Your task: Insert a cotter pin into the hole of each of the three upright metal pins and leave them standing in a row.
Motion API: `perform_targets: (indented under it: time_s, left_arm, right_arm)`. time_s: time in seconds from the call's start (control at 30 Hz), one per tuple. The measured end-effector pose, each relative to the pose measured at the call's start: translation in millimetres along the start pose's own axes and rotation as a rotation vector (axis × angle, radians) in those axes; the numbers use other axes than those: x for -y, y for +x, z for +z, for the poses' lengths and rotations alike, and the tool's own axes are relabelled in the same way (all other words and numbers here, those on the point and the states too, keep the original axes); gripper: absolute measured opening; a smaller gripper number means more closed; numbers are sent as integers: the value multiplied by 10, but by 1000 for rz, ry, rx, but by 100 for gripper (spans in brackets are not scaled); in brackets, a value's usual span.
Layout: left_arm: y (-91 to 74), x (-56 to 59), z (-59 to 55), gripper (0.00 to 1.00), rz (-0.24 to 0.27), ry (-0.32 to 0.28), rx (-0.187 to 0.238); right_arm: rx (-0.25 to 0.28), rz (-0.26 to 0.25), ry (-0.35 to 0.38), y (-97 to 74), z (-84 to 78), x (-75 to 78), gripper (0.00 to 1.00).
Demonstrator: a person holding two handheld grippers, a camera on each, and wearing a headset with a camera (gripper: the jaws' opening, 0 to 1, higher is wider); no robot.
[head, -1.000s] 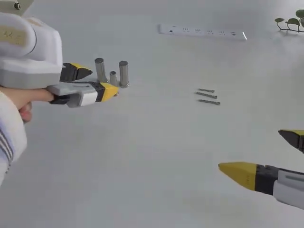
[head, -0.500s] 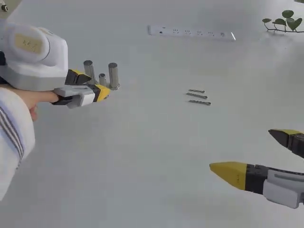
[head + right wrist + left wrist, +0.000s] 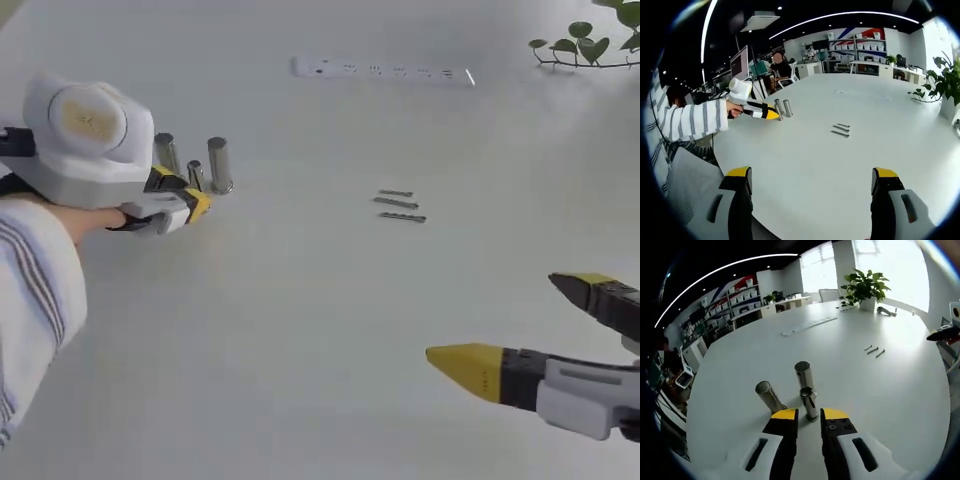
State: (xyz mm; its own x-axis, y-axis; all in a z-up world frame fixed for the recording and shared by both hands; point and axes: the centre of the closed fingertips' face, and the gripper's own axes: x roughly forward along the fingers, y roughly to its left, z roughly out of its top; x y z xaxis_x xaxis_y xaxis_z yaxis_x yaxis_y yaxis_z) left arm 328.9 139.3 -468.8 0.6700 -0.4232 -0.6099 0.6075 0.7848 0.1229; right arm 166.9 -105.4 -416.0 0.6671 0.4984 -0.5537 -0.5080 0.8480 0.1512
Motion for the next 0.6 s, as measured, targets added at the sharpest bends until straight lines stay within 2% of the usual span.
perform_targets:
  time_s: [0.13, 0.3, 0.37, 0.53, 0.6]
  left_arm:
    - [14, 19, 1, 13, -12, -24, 5]
    - [44, -8, 47, 8, 12, -44, 26]
    - [64, 3, 68, 7, 6, -53, 32]
    - [75, 2, 75, 6, 15, -58, 24]
    - [69, 22, 74, 6, 2, -92, 20]
  right_arm:
    - [-9, -1, -2, 7, -22, 7, 99]
    - [-11, 2, 3, 10, -43, 10, 99]
    - [-2, 2, 16, 10, -37, 22, 99]
    - [-1, -7, 22, -4, -44, 52, 99]
    - [-8, -11, 20, -6, -61, 63, 99]
